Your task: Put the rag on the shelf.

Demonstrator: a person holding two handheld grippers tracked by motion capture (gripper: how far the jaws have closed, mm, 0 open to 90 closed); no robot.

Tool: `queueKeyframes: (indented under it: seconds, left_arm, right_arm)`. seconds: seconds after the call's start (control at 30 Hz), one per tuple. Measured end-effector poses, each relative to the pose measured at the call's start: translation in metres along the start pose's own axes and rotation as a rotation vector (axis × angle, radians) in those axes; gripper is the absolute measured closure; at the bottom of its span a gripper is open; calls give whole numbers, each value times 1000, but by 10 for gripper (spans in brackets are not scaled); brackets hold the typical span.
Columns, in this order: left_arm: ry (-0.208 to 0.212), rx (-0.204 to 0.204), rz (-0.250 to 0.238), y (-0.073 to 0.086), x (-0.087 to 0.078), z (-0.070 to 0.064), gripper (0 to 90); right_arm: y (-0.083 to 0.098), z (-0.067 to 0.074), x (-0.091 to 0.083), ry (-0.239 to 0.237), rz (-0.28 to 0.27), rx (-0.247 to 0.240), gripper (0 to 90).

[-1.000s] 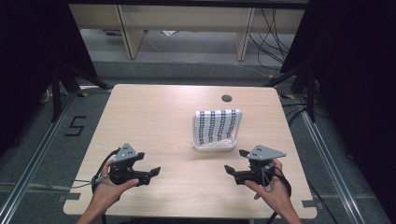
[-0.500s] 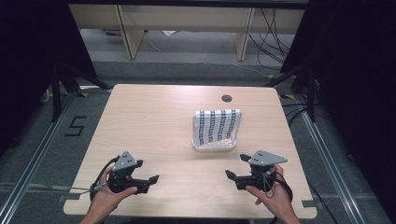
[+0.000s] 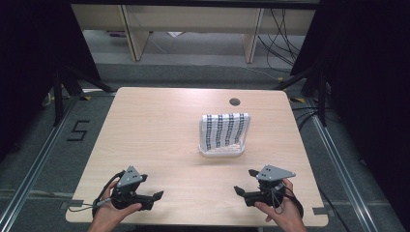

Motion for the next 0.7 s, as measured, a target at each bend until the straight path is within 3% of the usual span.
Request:
queueKeyframes:
  seconds: [0.13, 0.33, 0.37, 0.63, 0.7]
  left_arm:
    - [-11, 9, 15, 6, 1, -1, 152]
    - [-8, 13, 14, 10, -2, -3, 153]
    - [-4, 9, 11, 11, -2, -3, 153]
    - [1, 13, 47, 26, -4, -9, 154]
    - [1, 18, 54, 28, -3, -10, 154]
  right_arm:
    - [3, 0, 1, 7, 2, -27, 209]
    - [7, 8, 2, -4, 18, -15, 210]
    - [8, 7, 2, -5, 19, -35, 210]
    - [18, 16, 4, -25, 53, -36, 209]
    - [20, 19, 4, -32, 70, -18, 209]
Point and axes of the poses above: each handheld gripper's, and its own axes: x roughly forward along the jaws, y roughly out of its underside, z roughly to its left, the point moved 3 cm from there along x, roughly forward along the jaws, and after that the axes turned 11 degrees about -x, right-handed, at the moved point
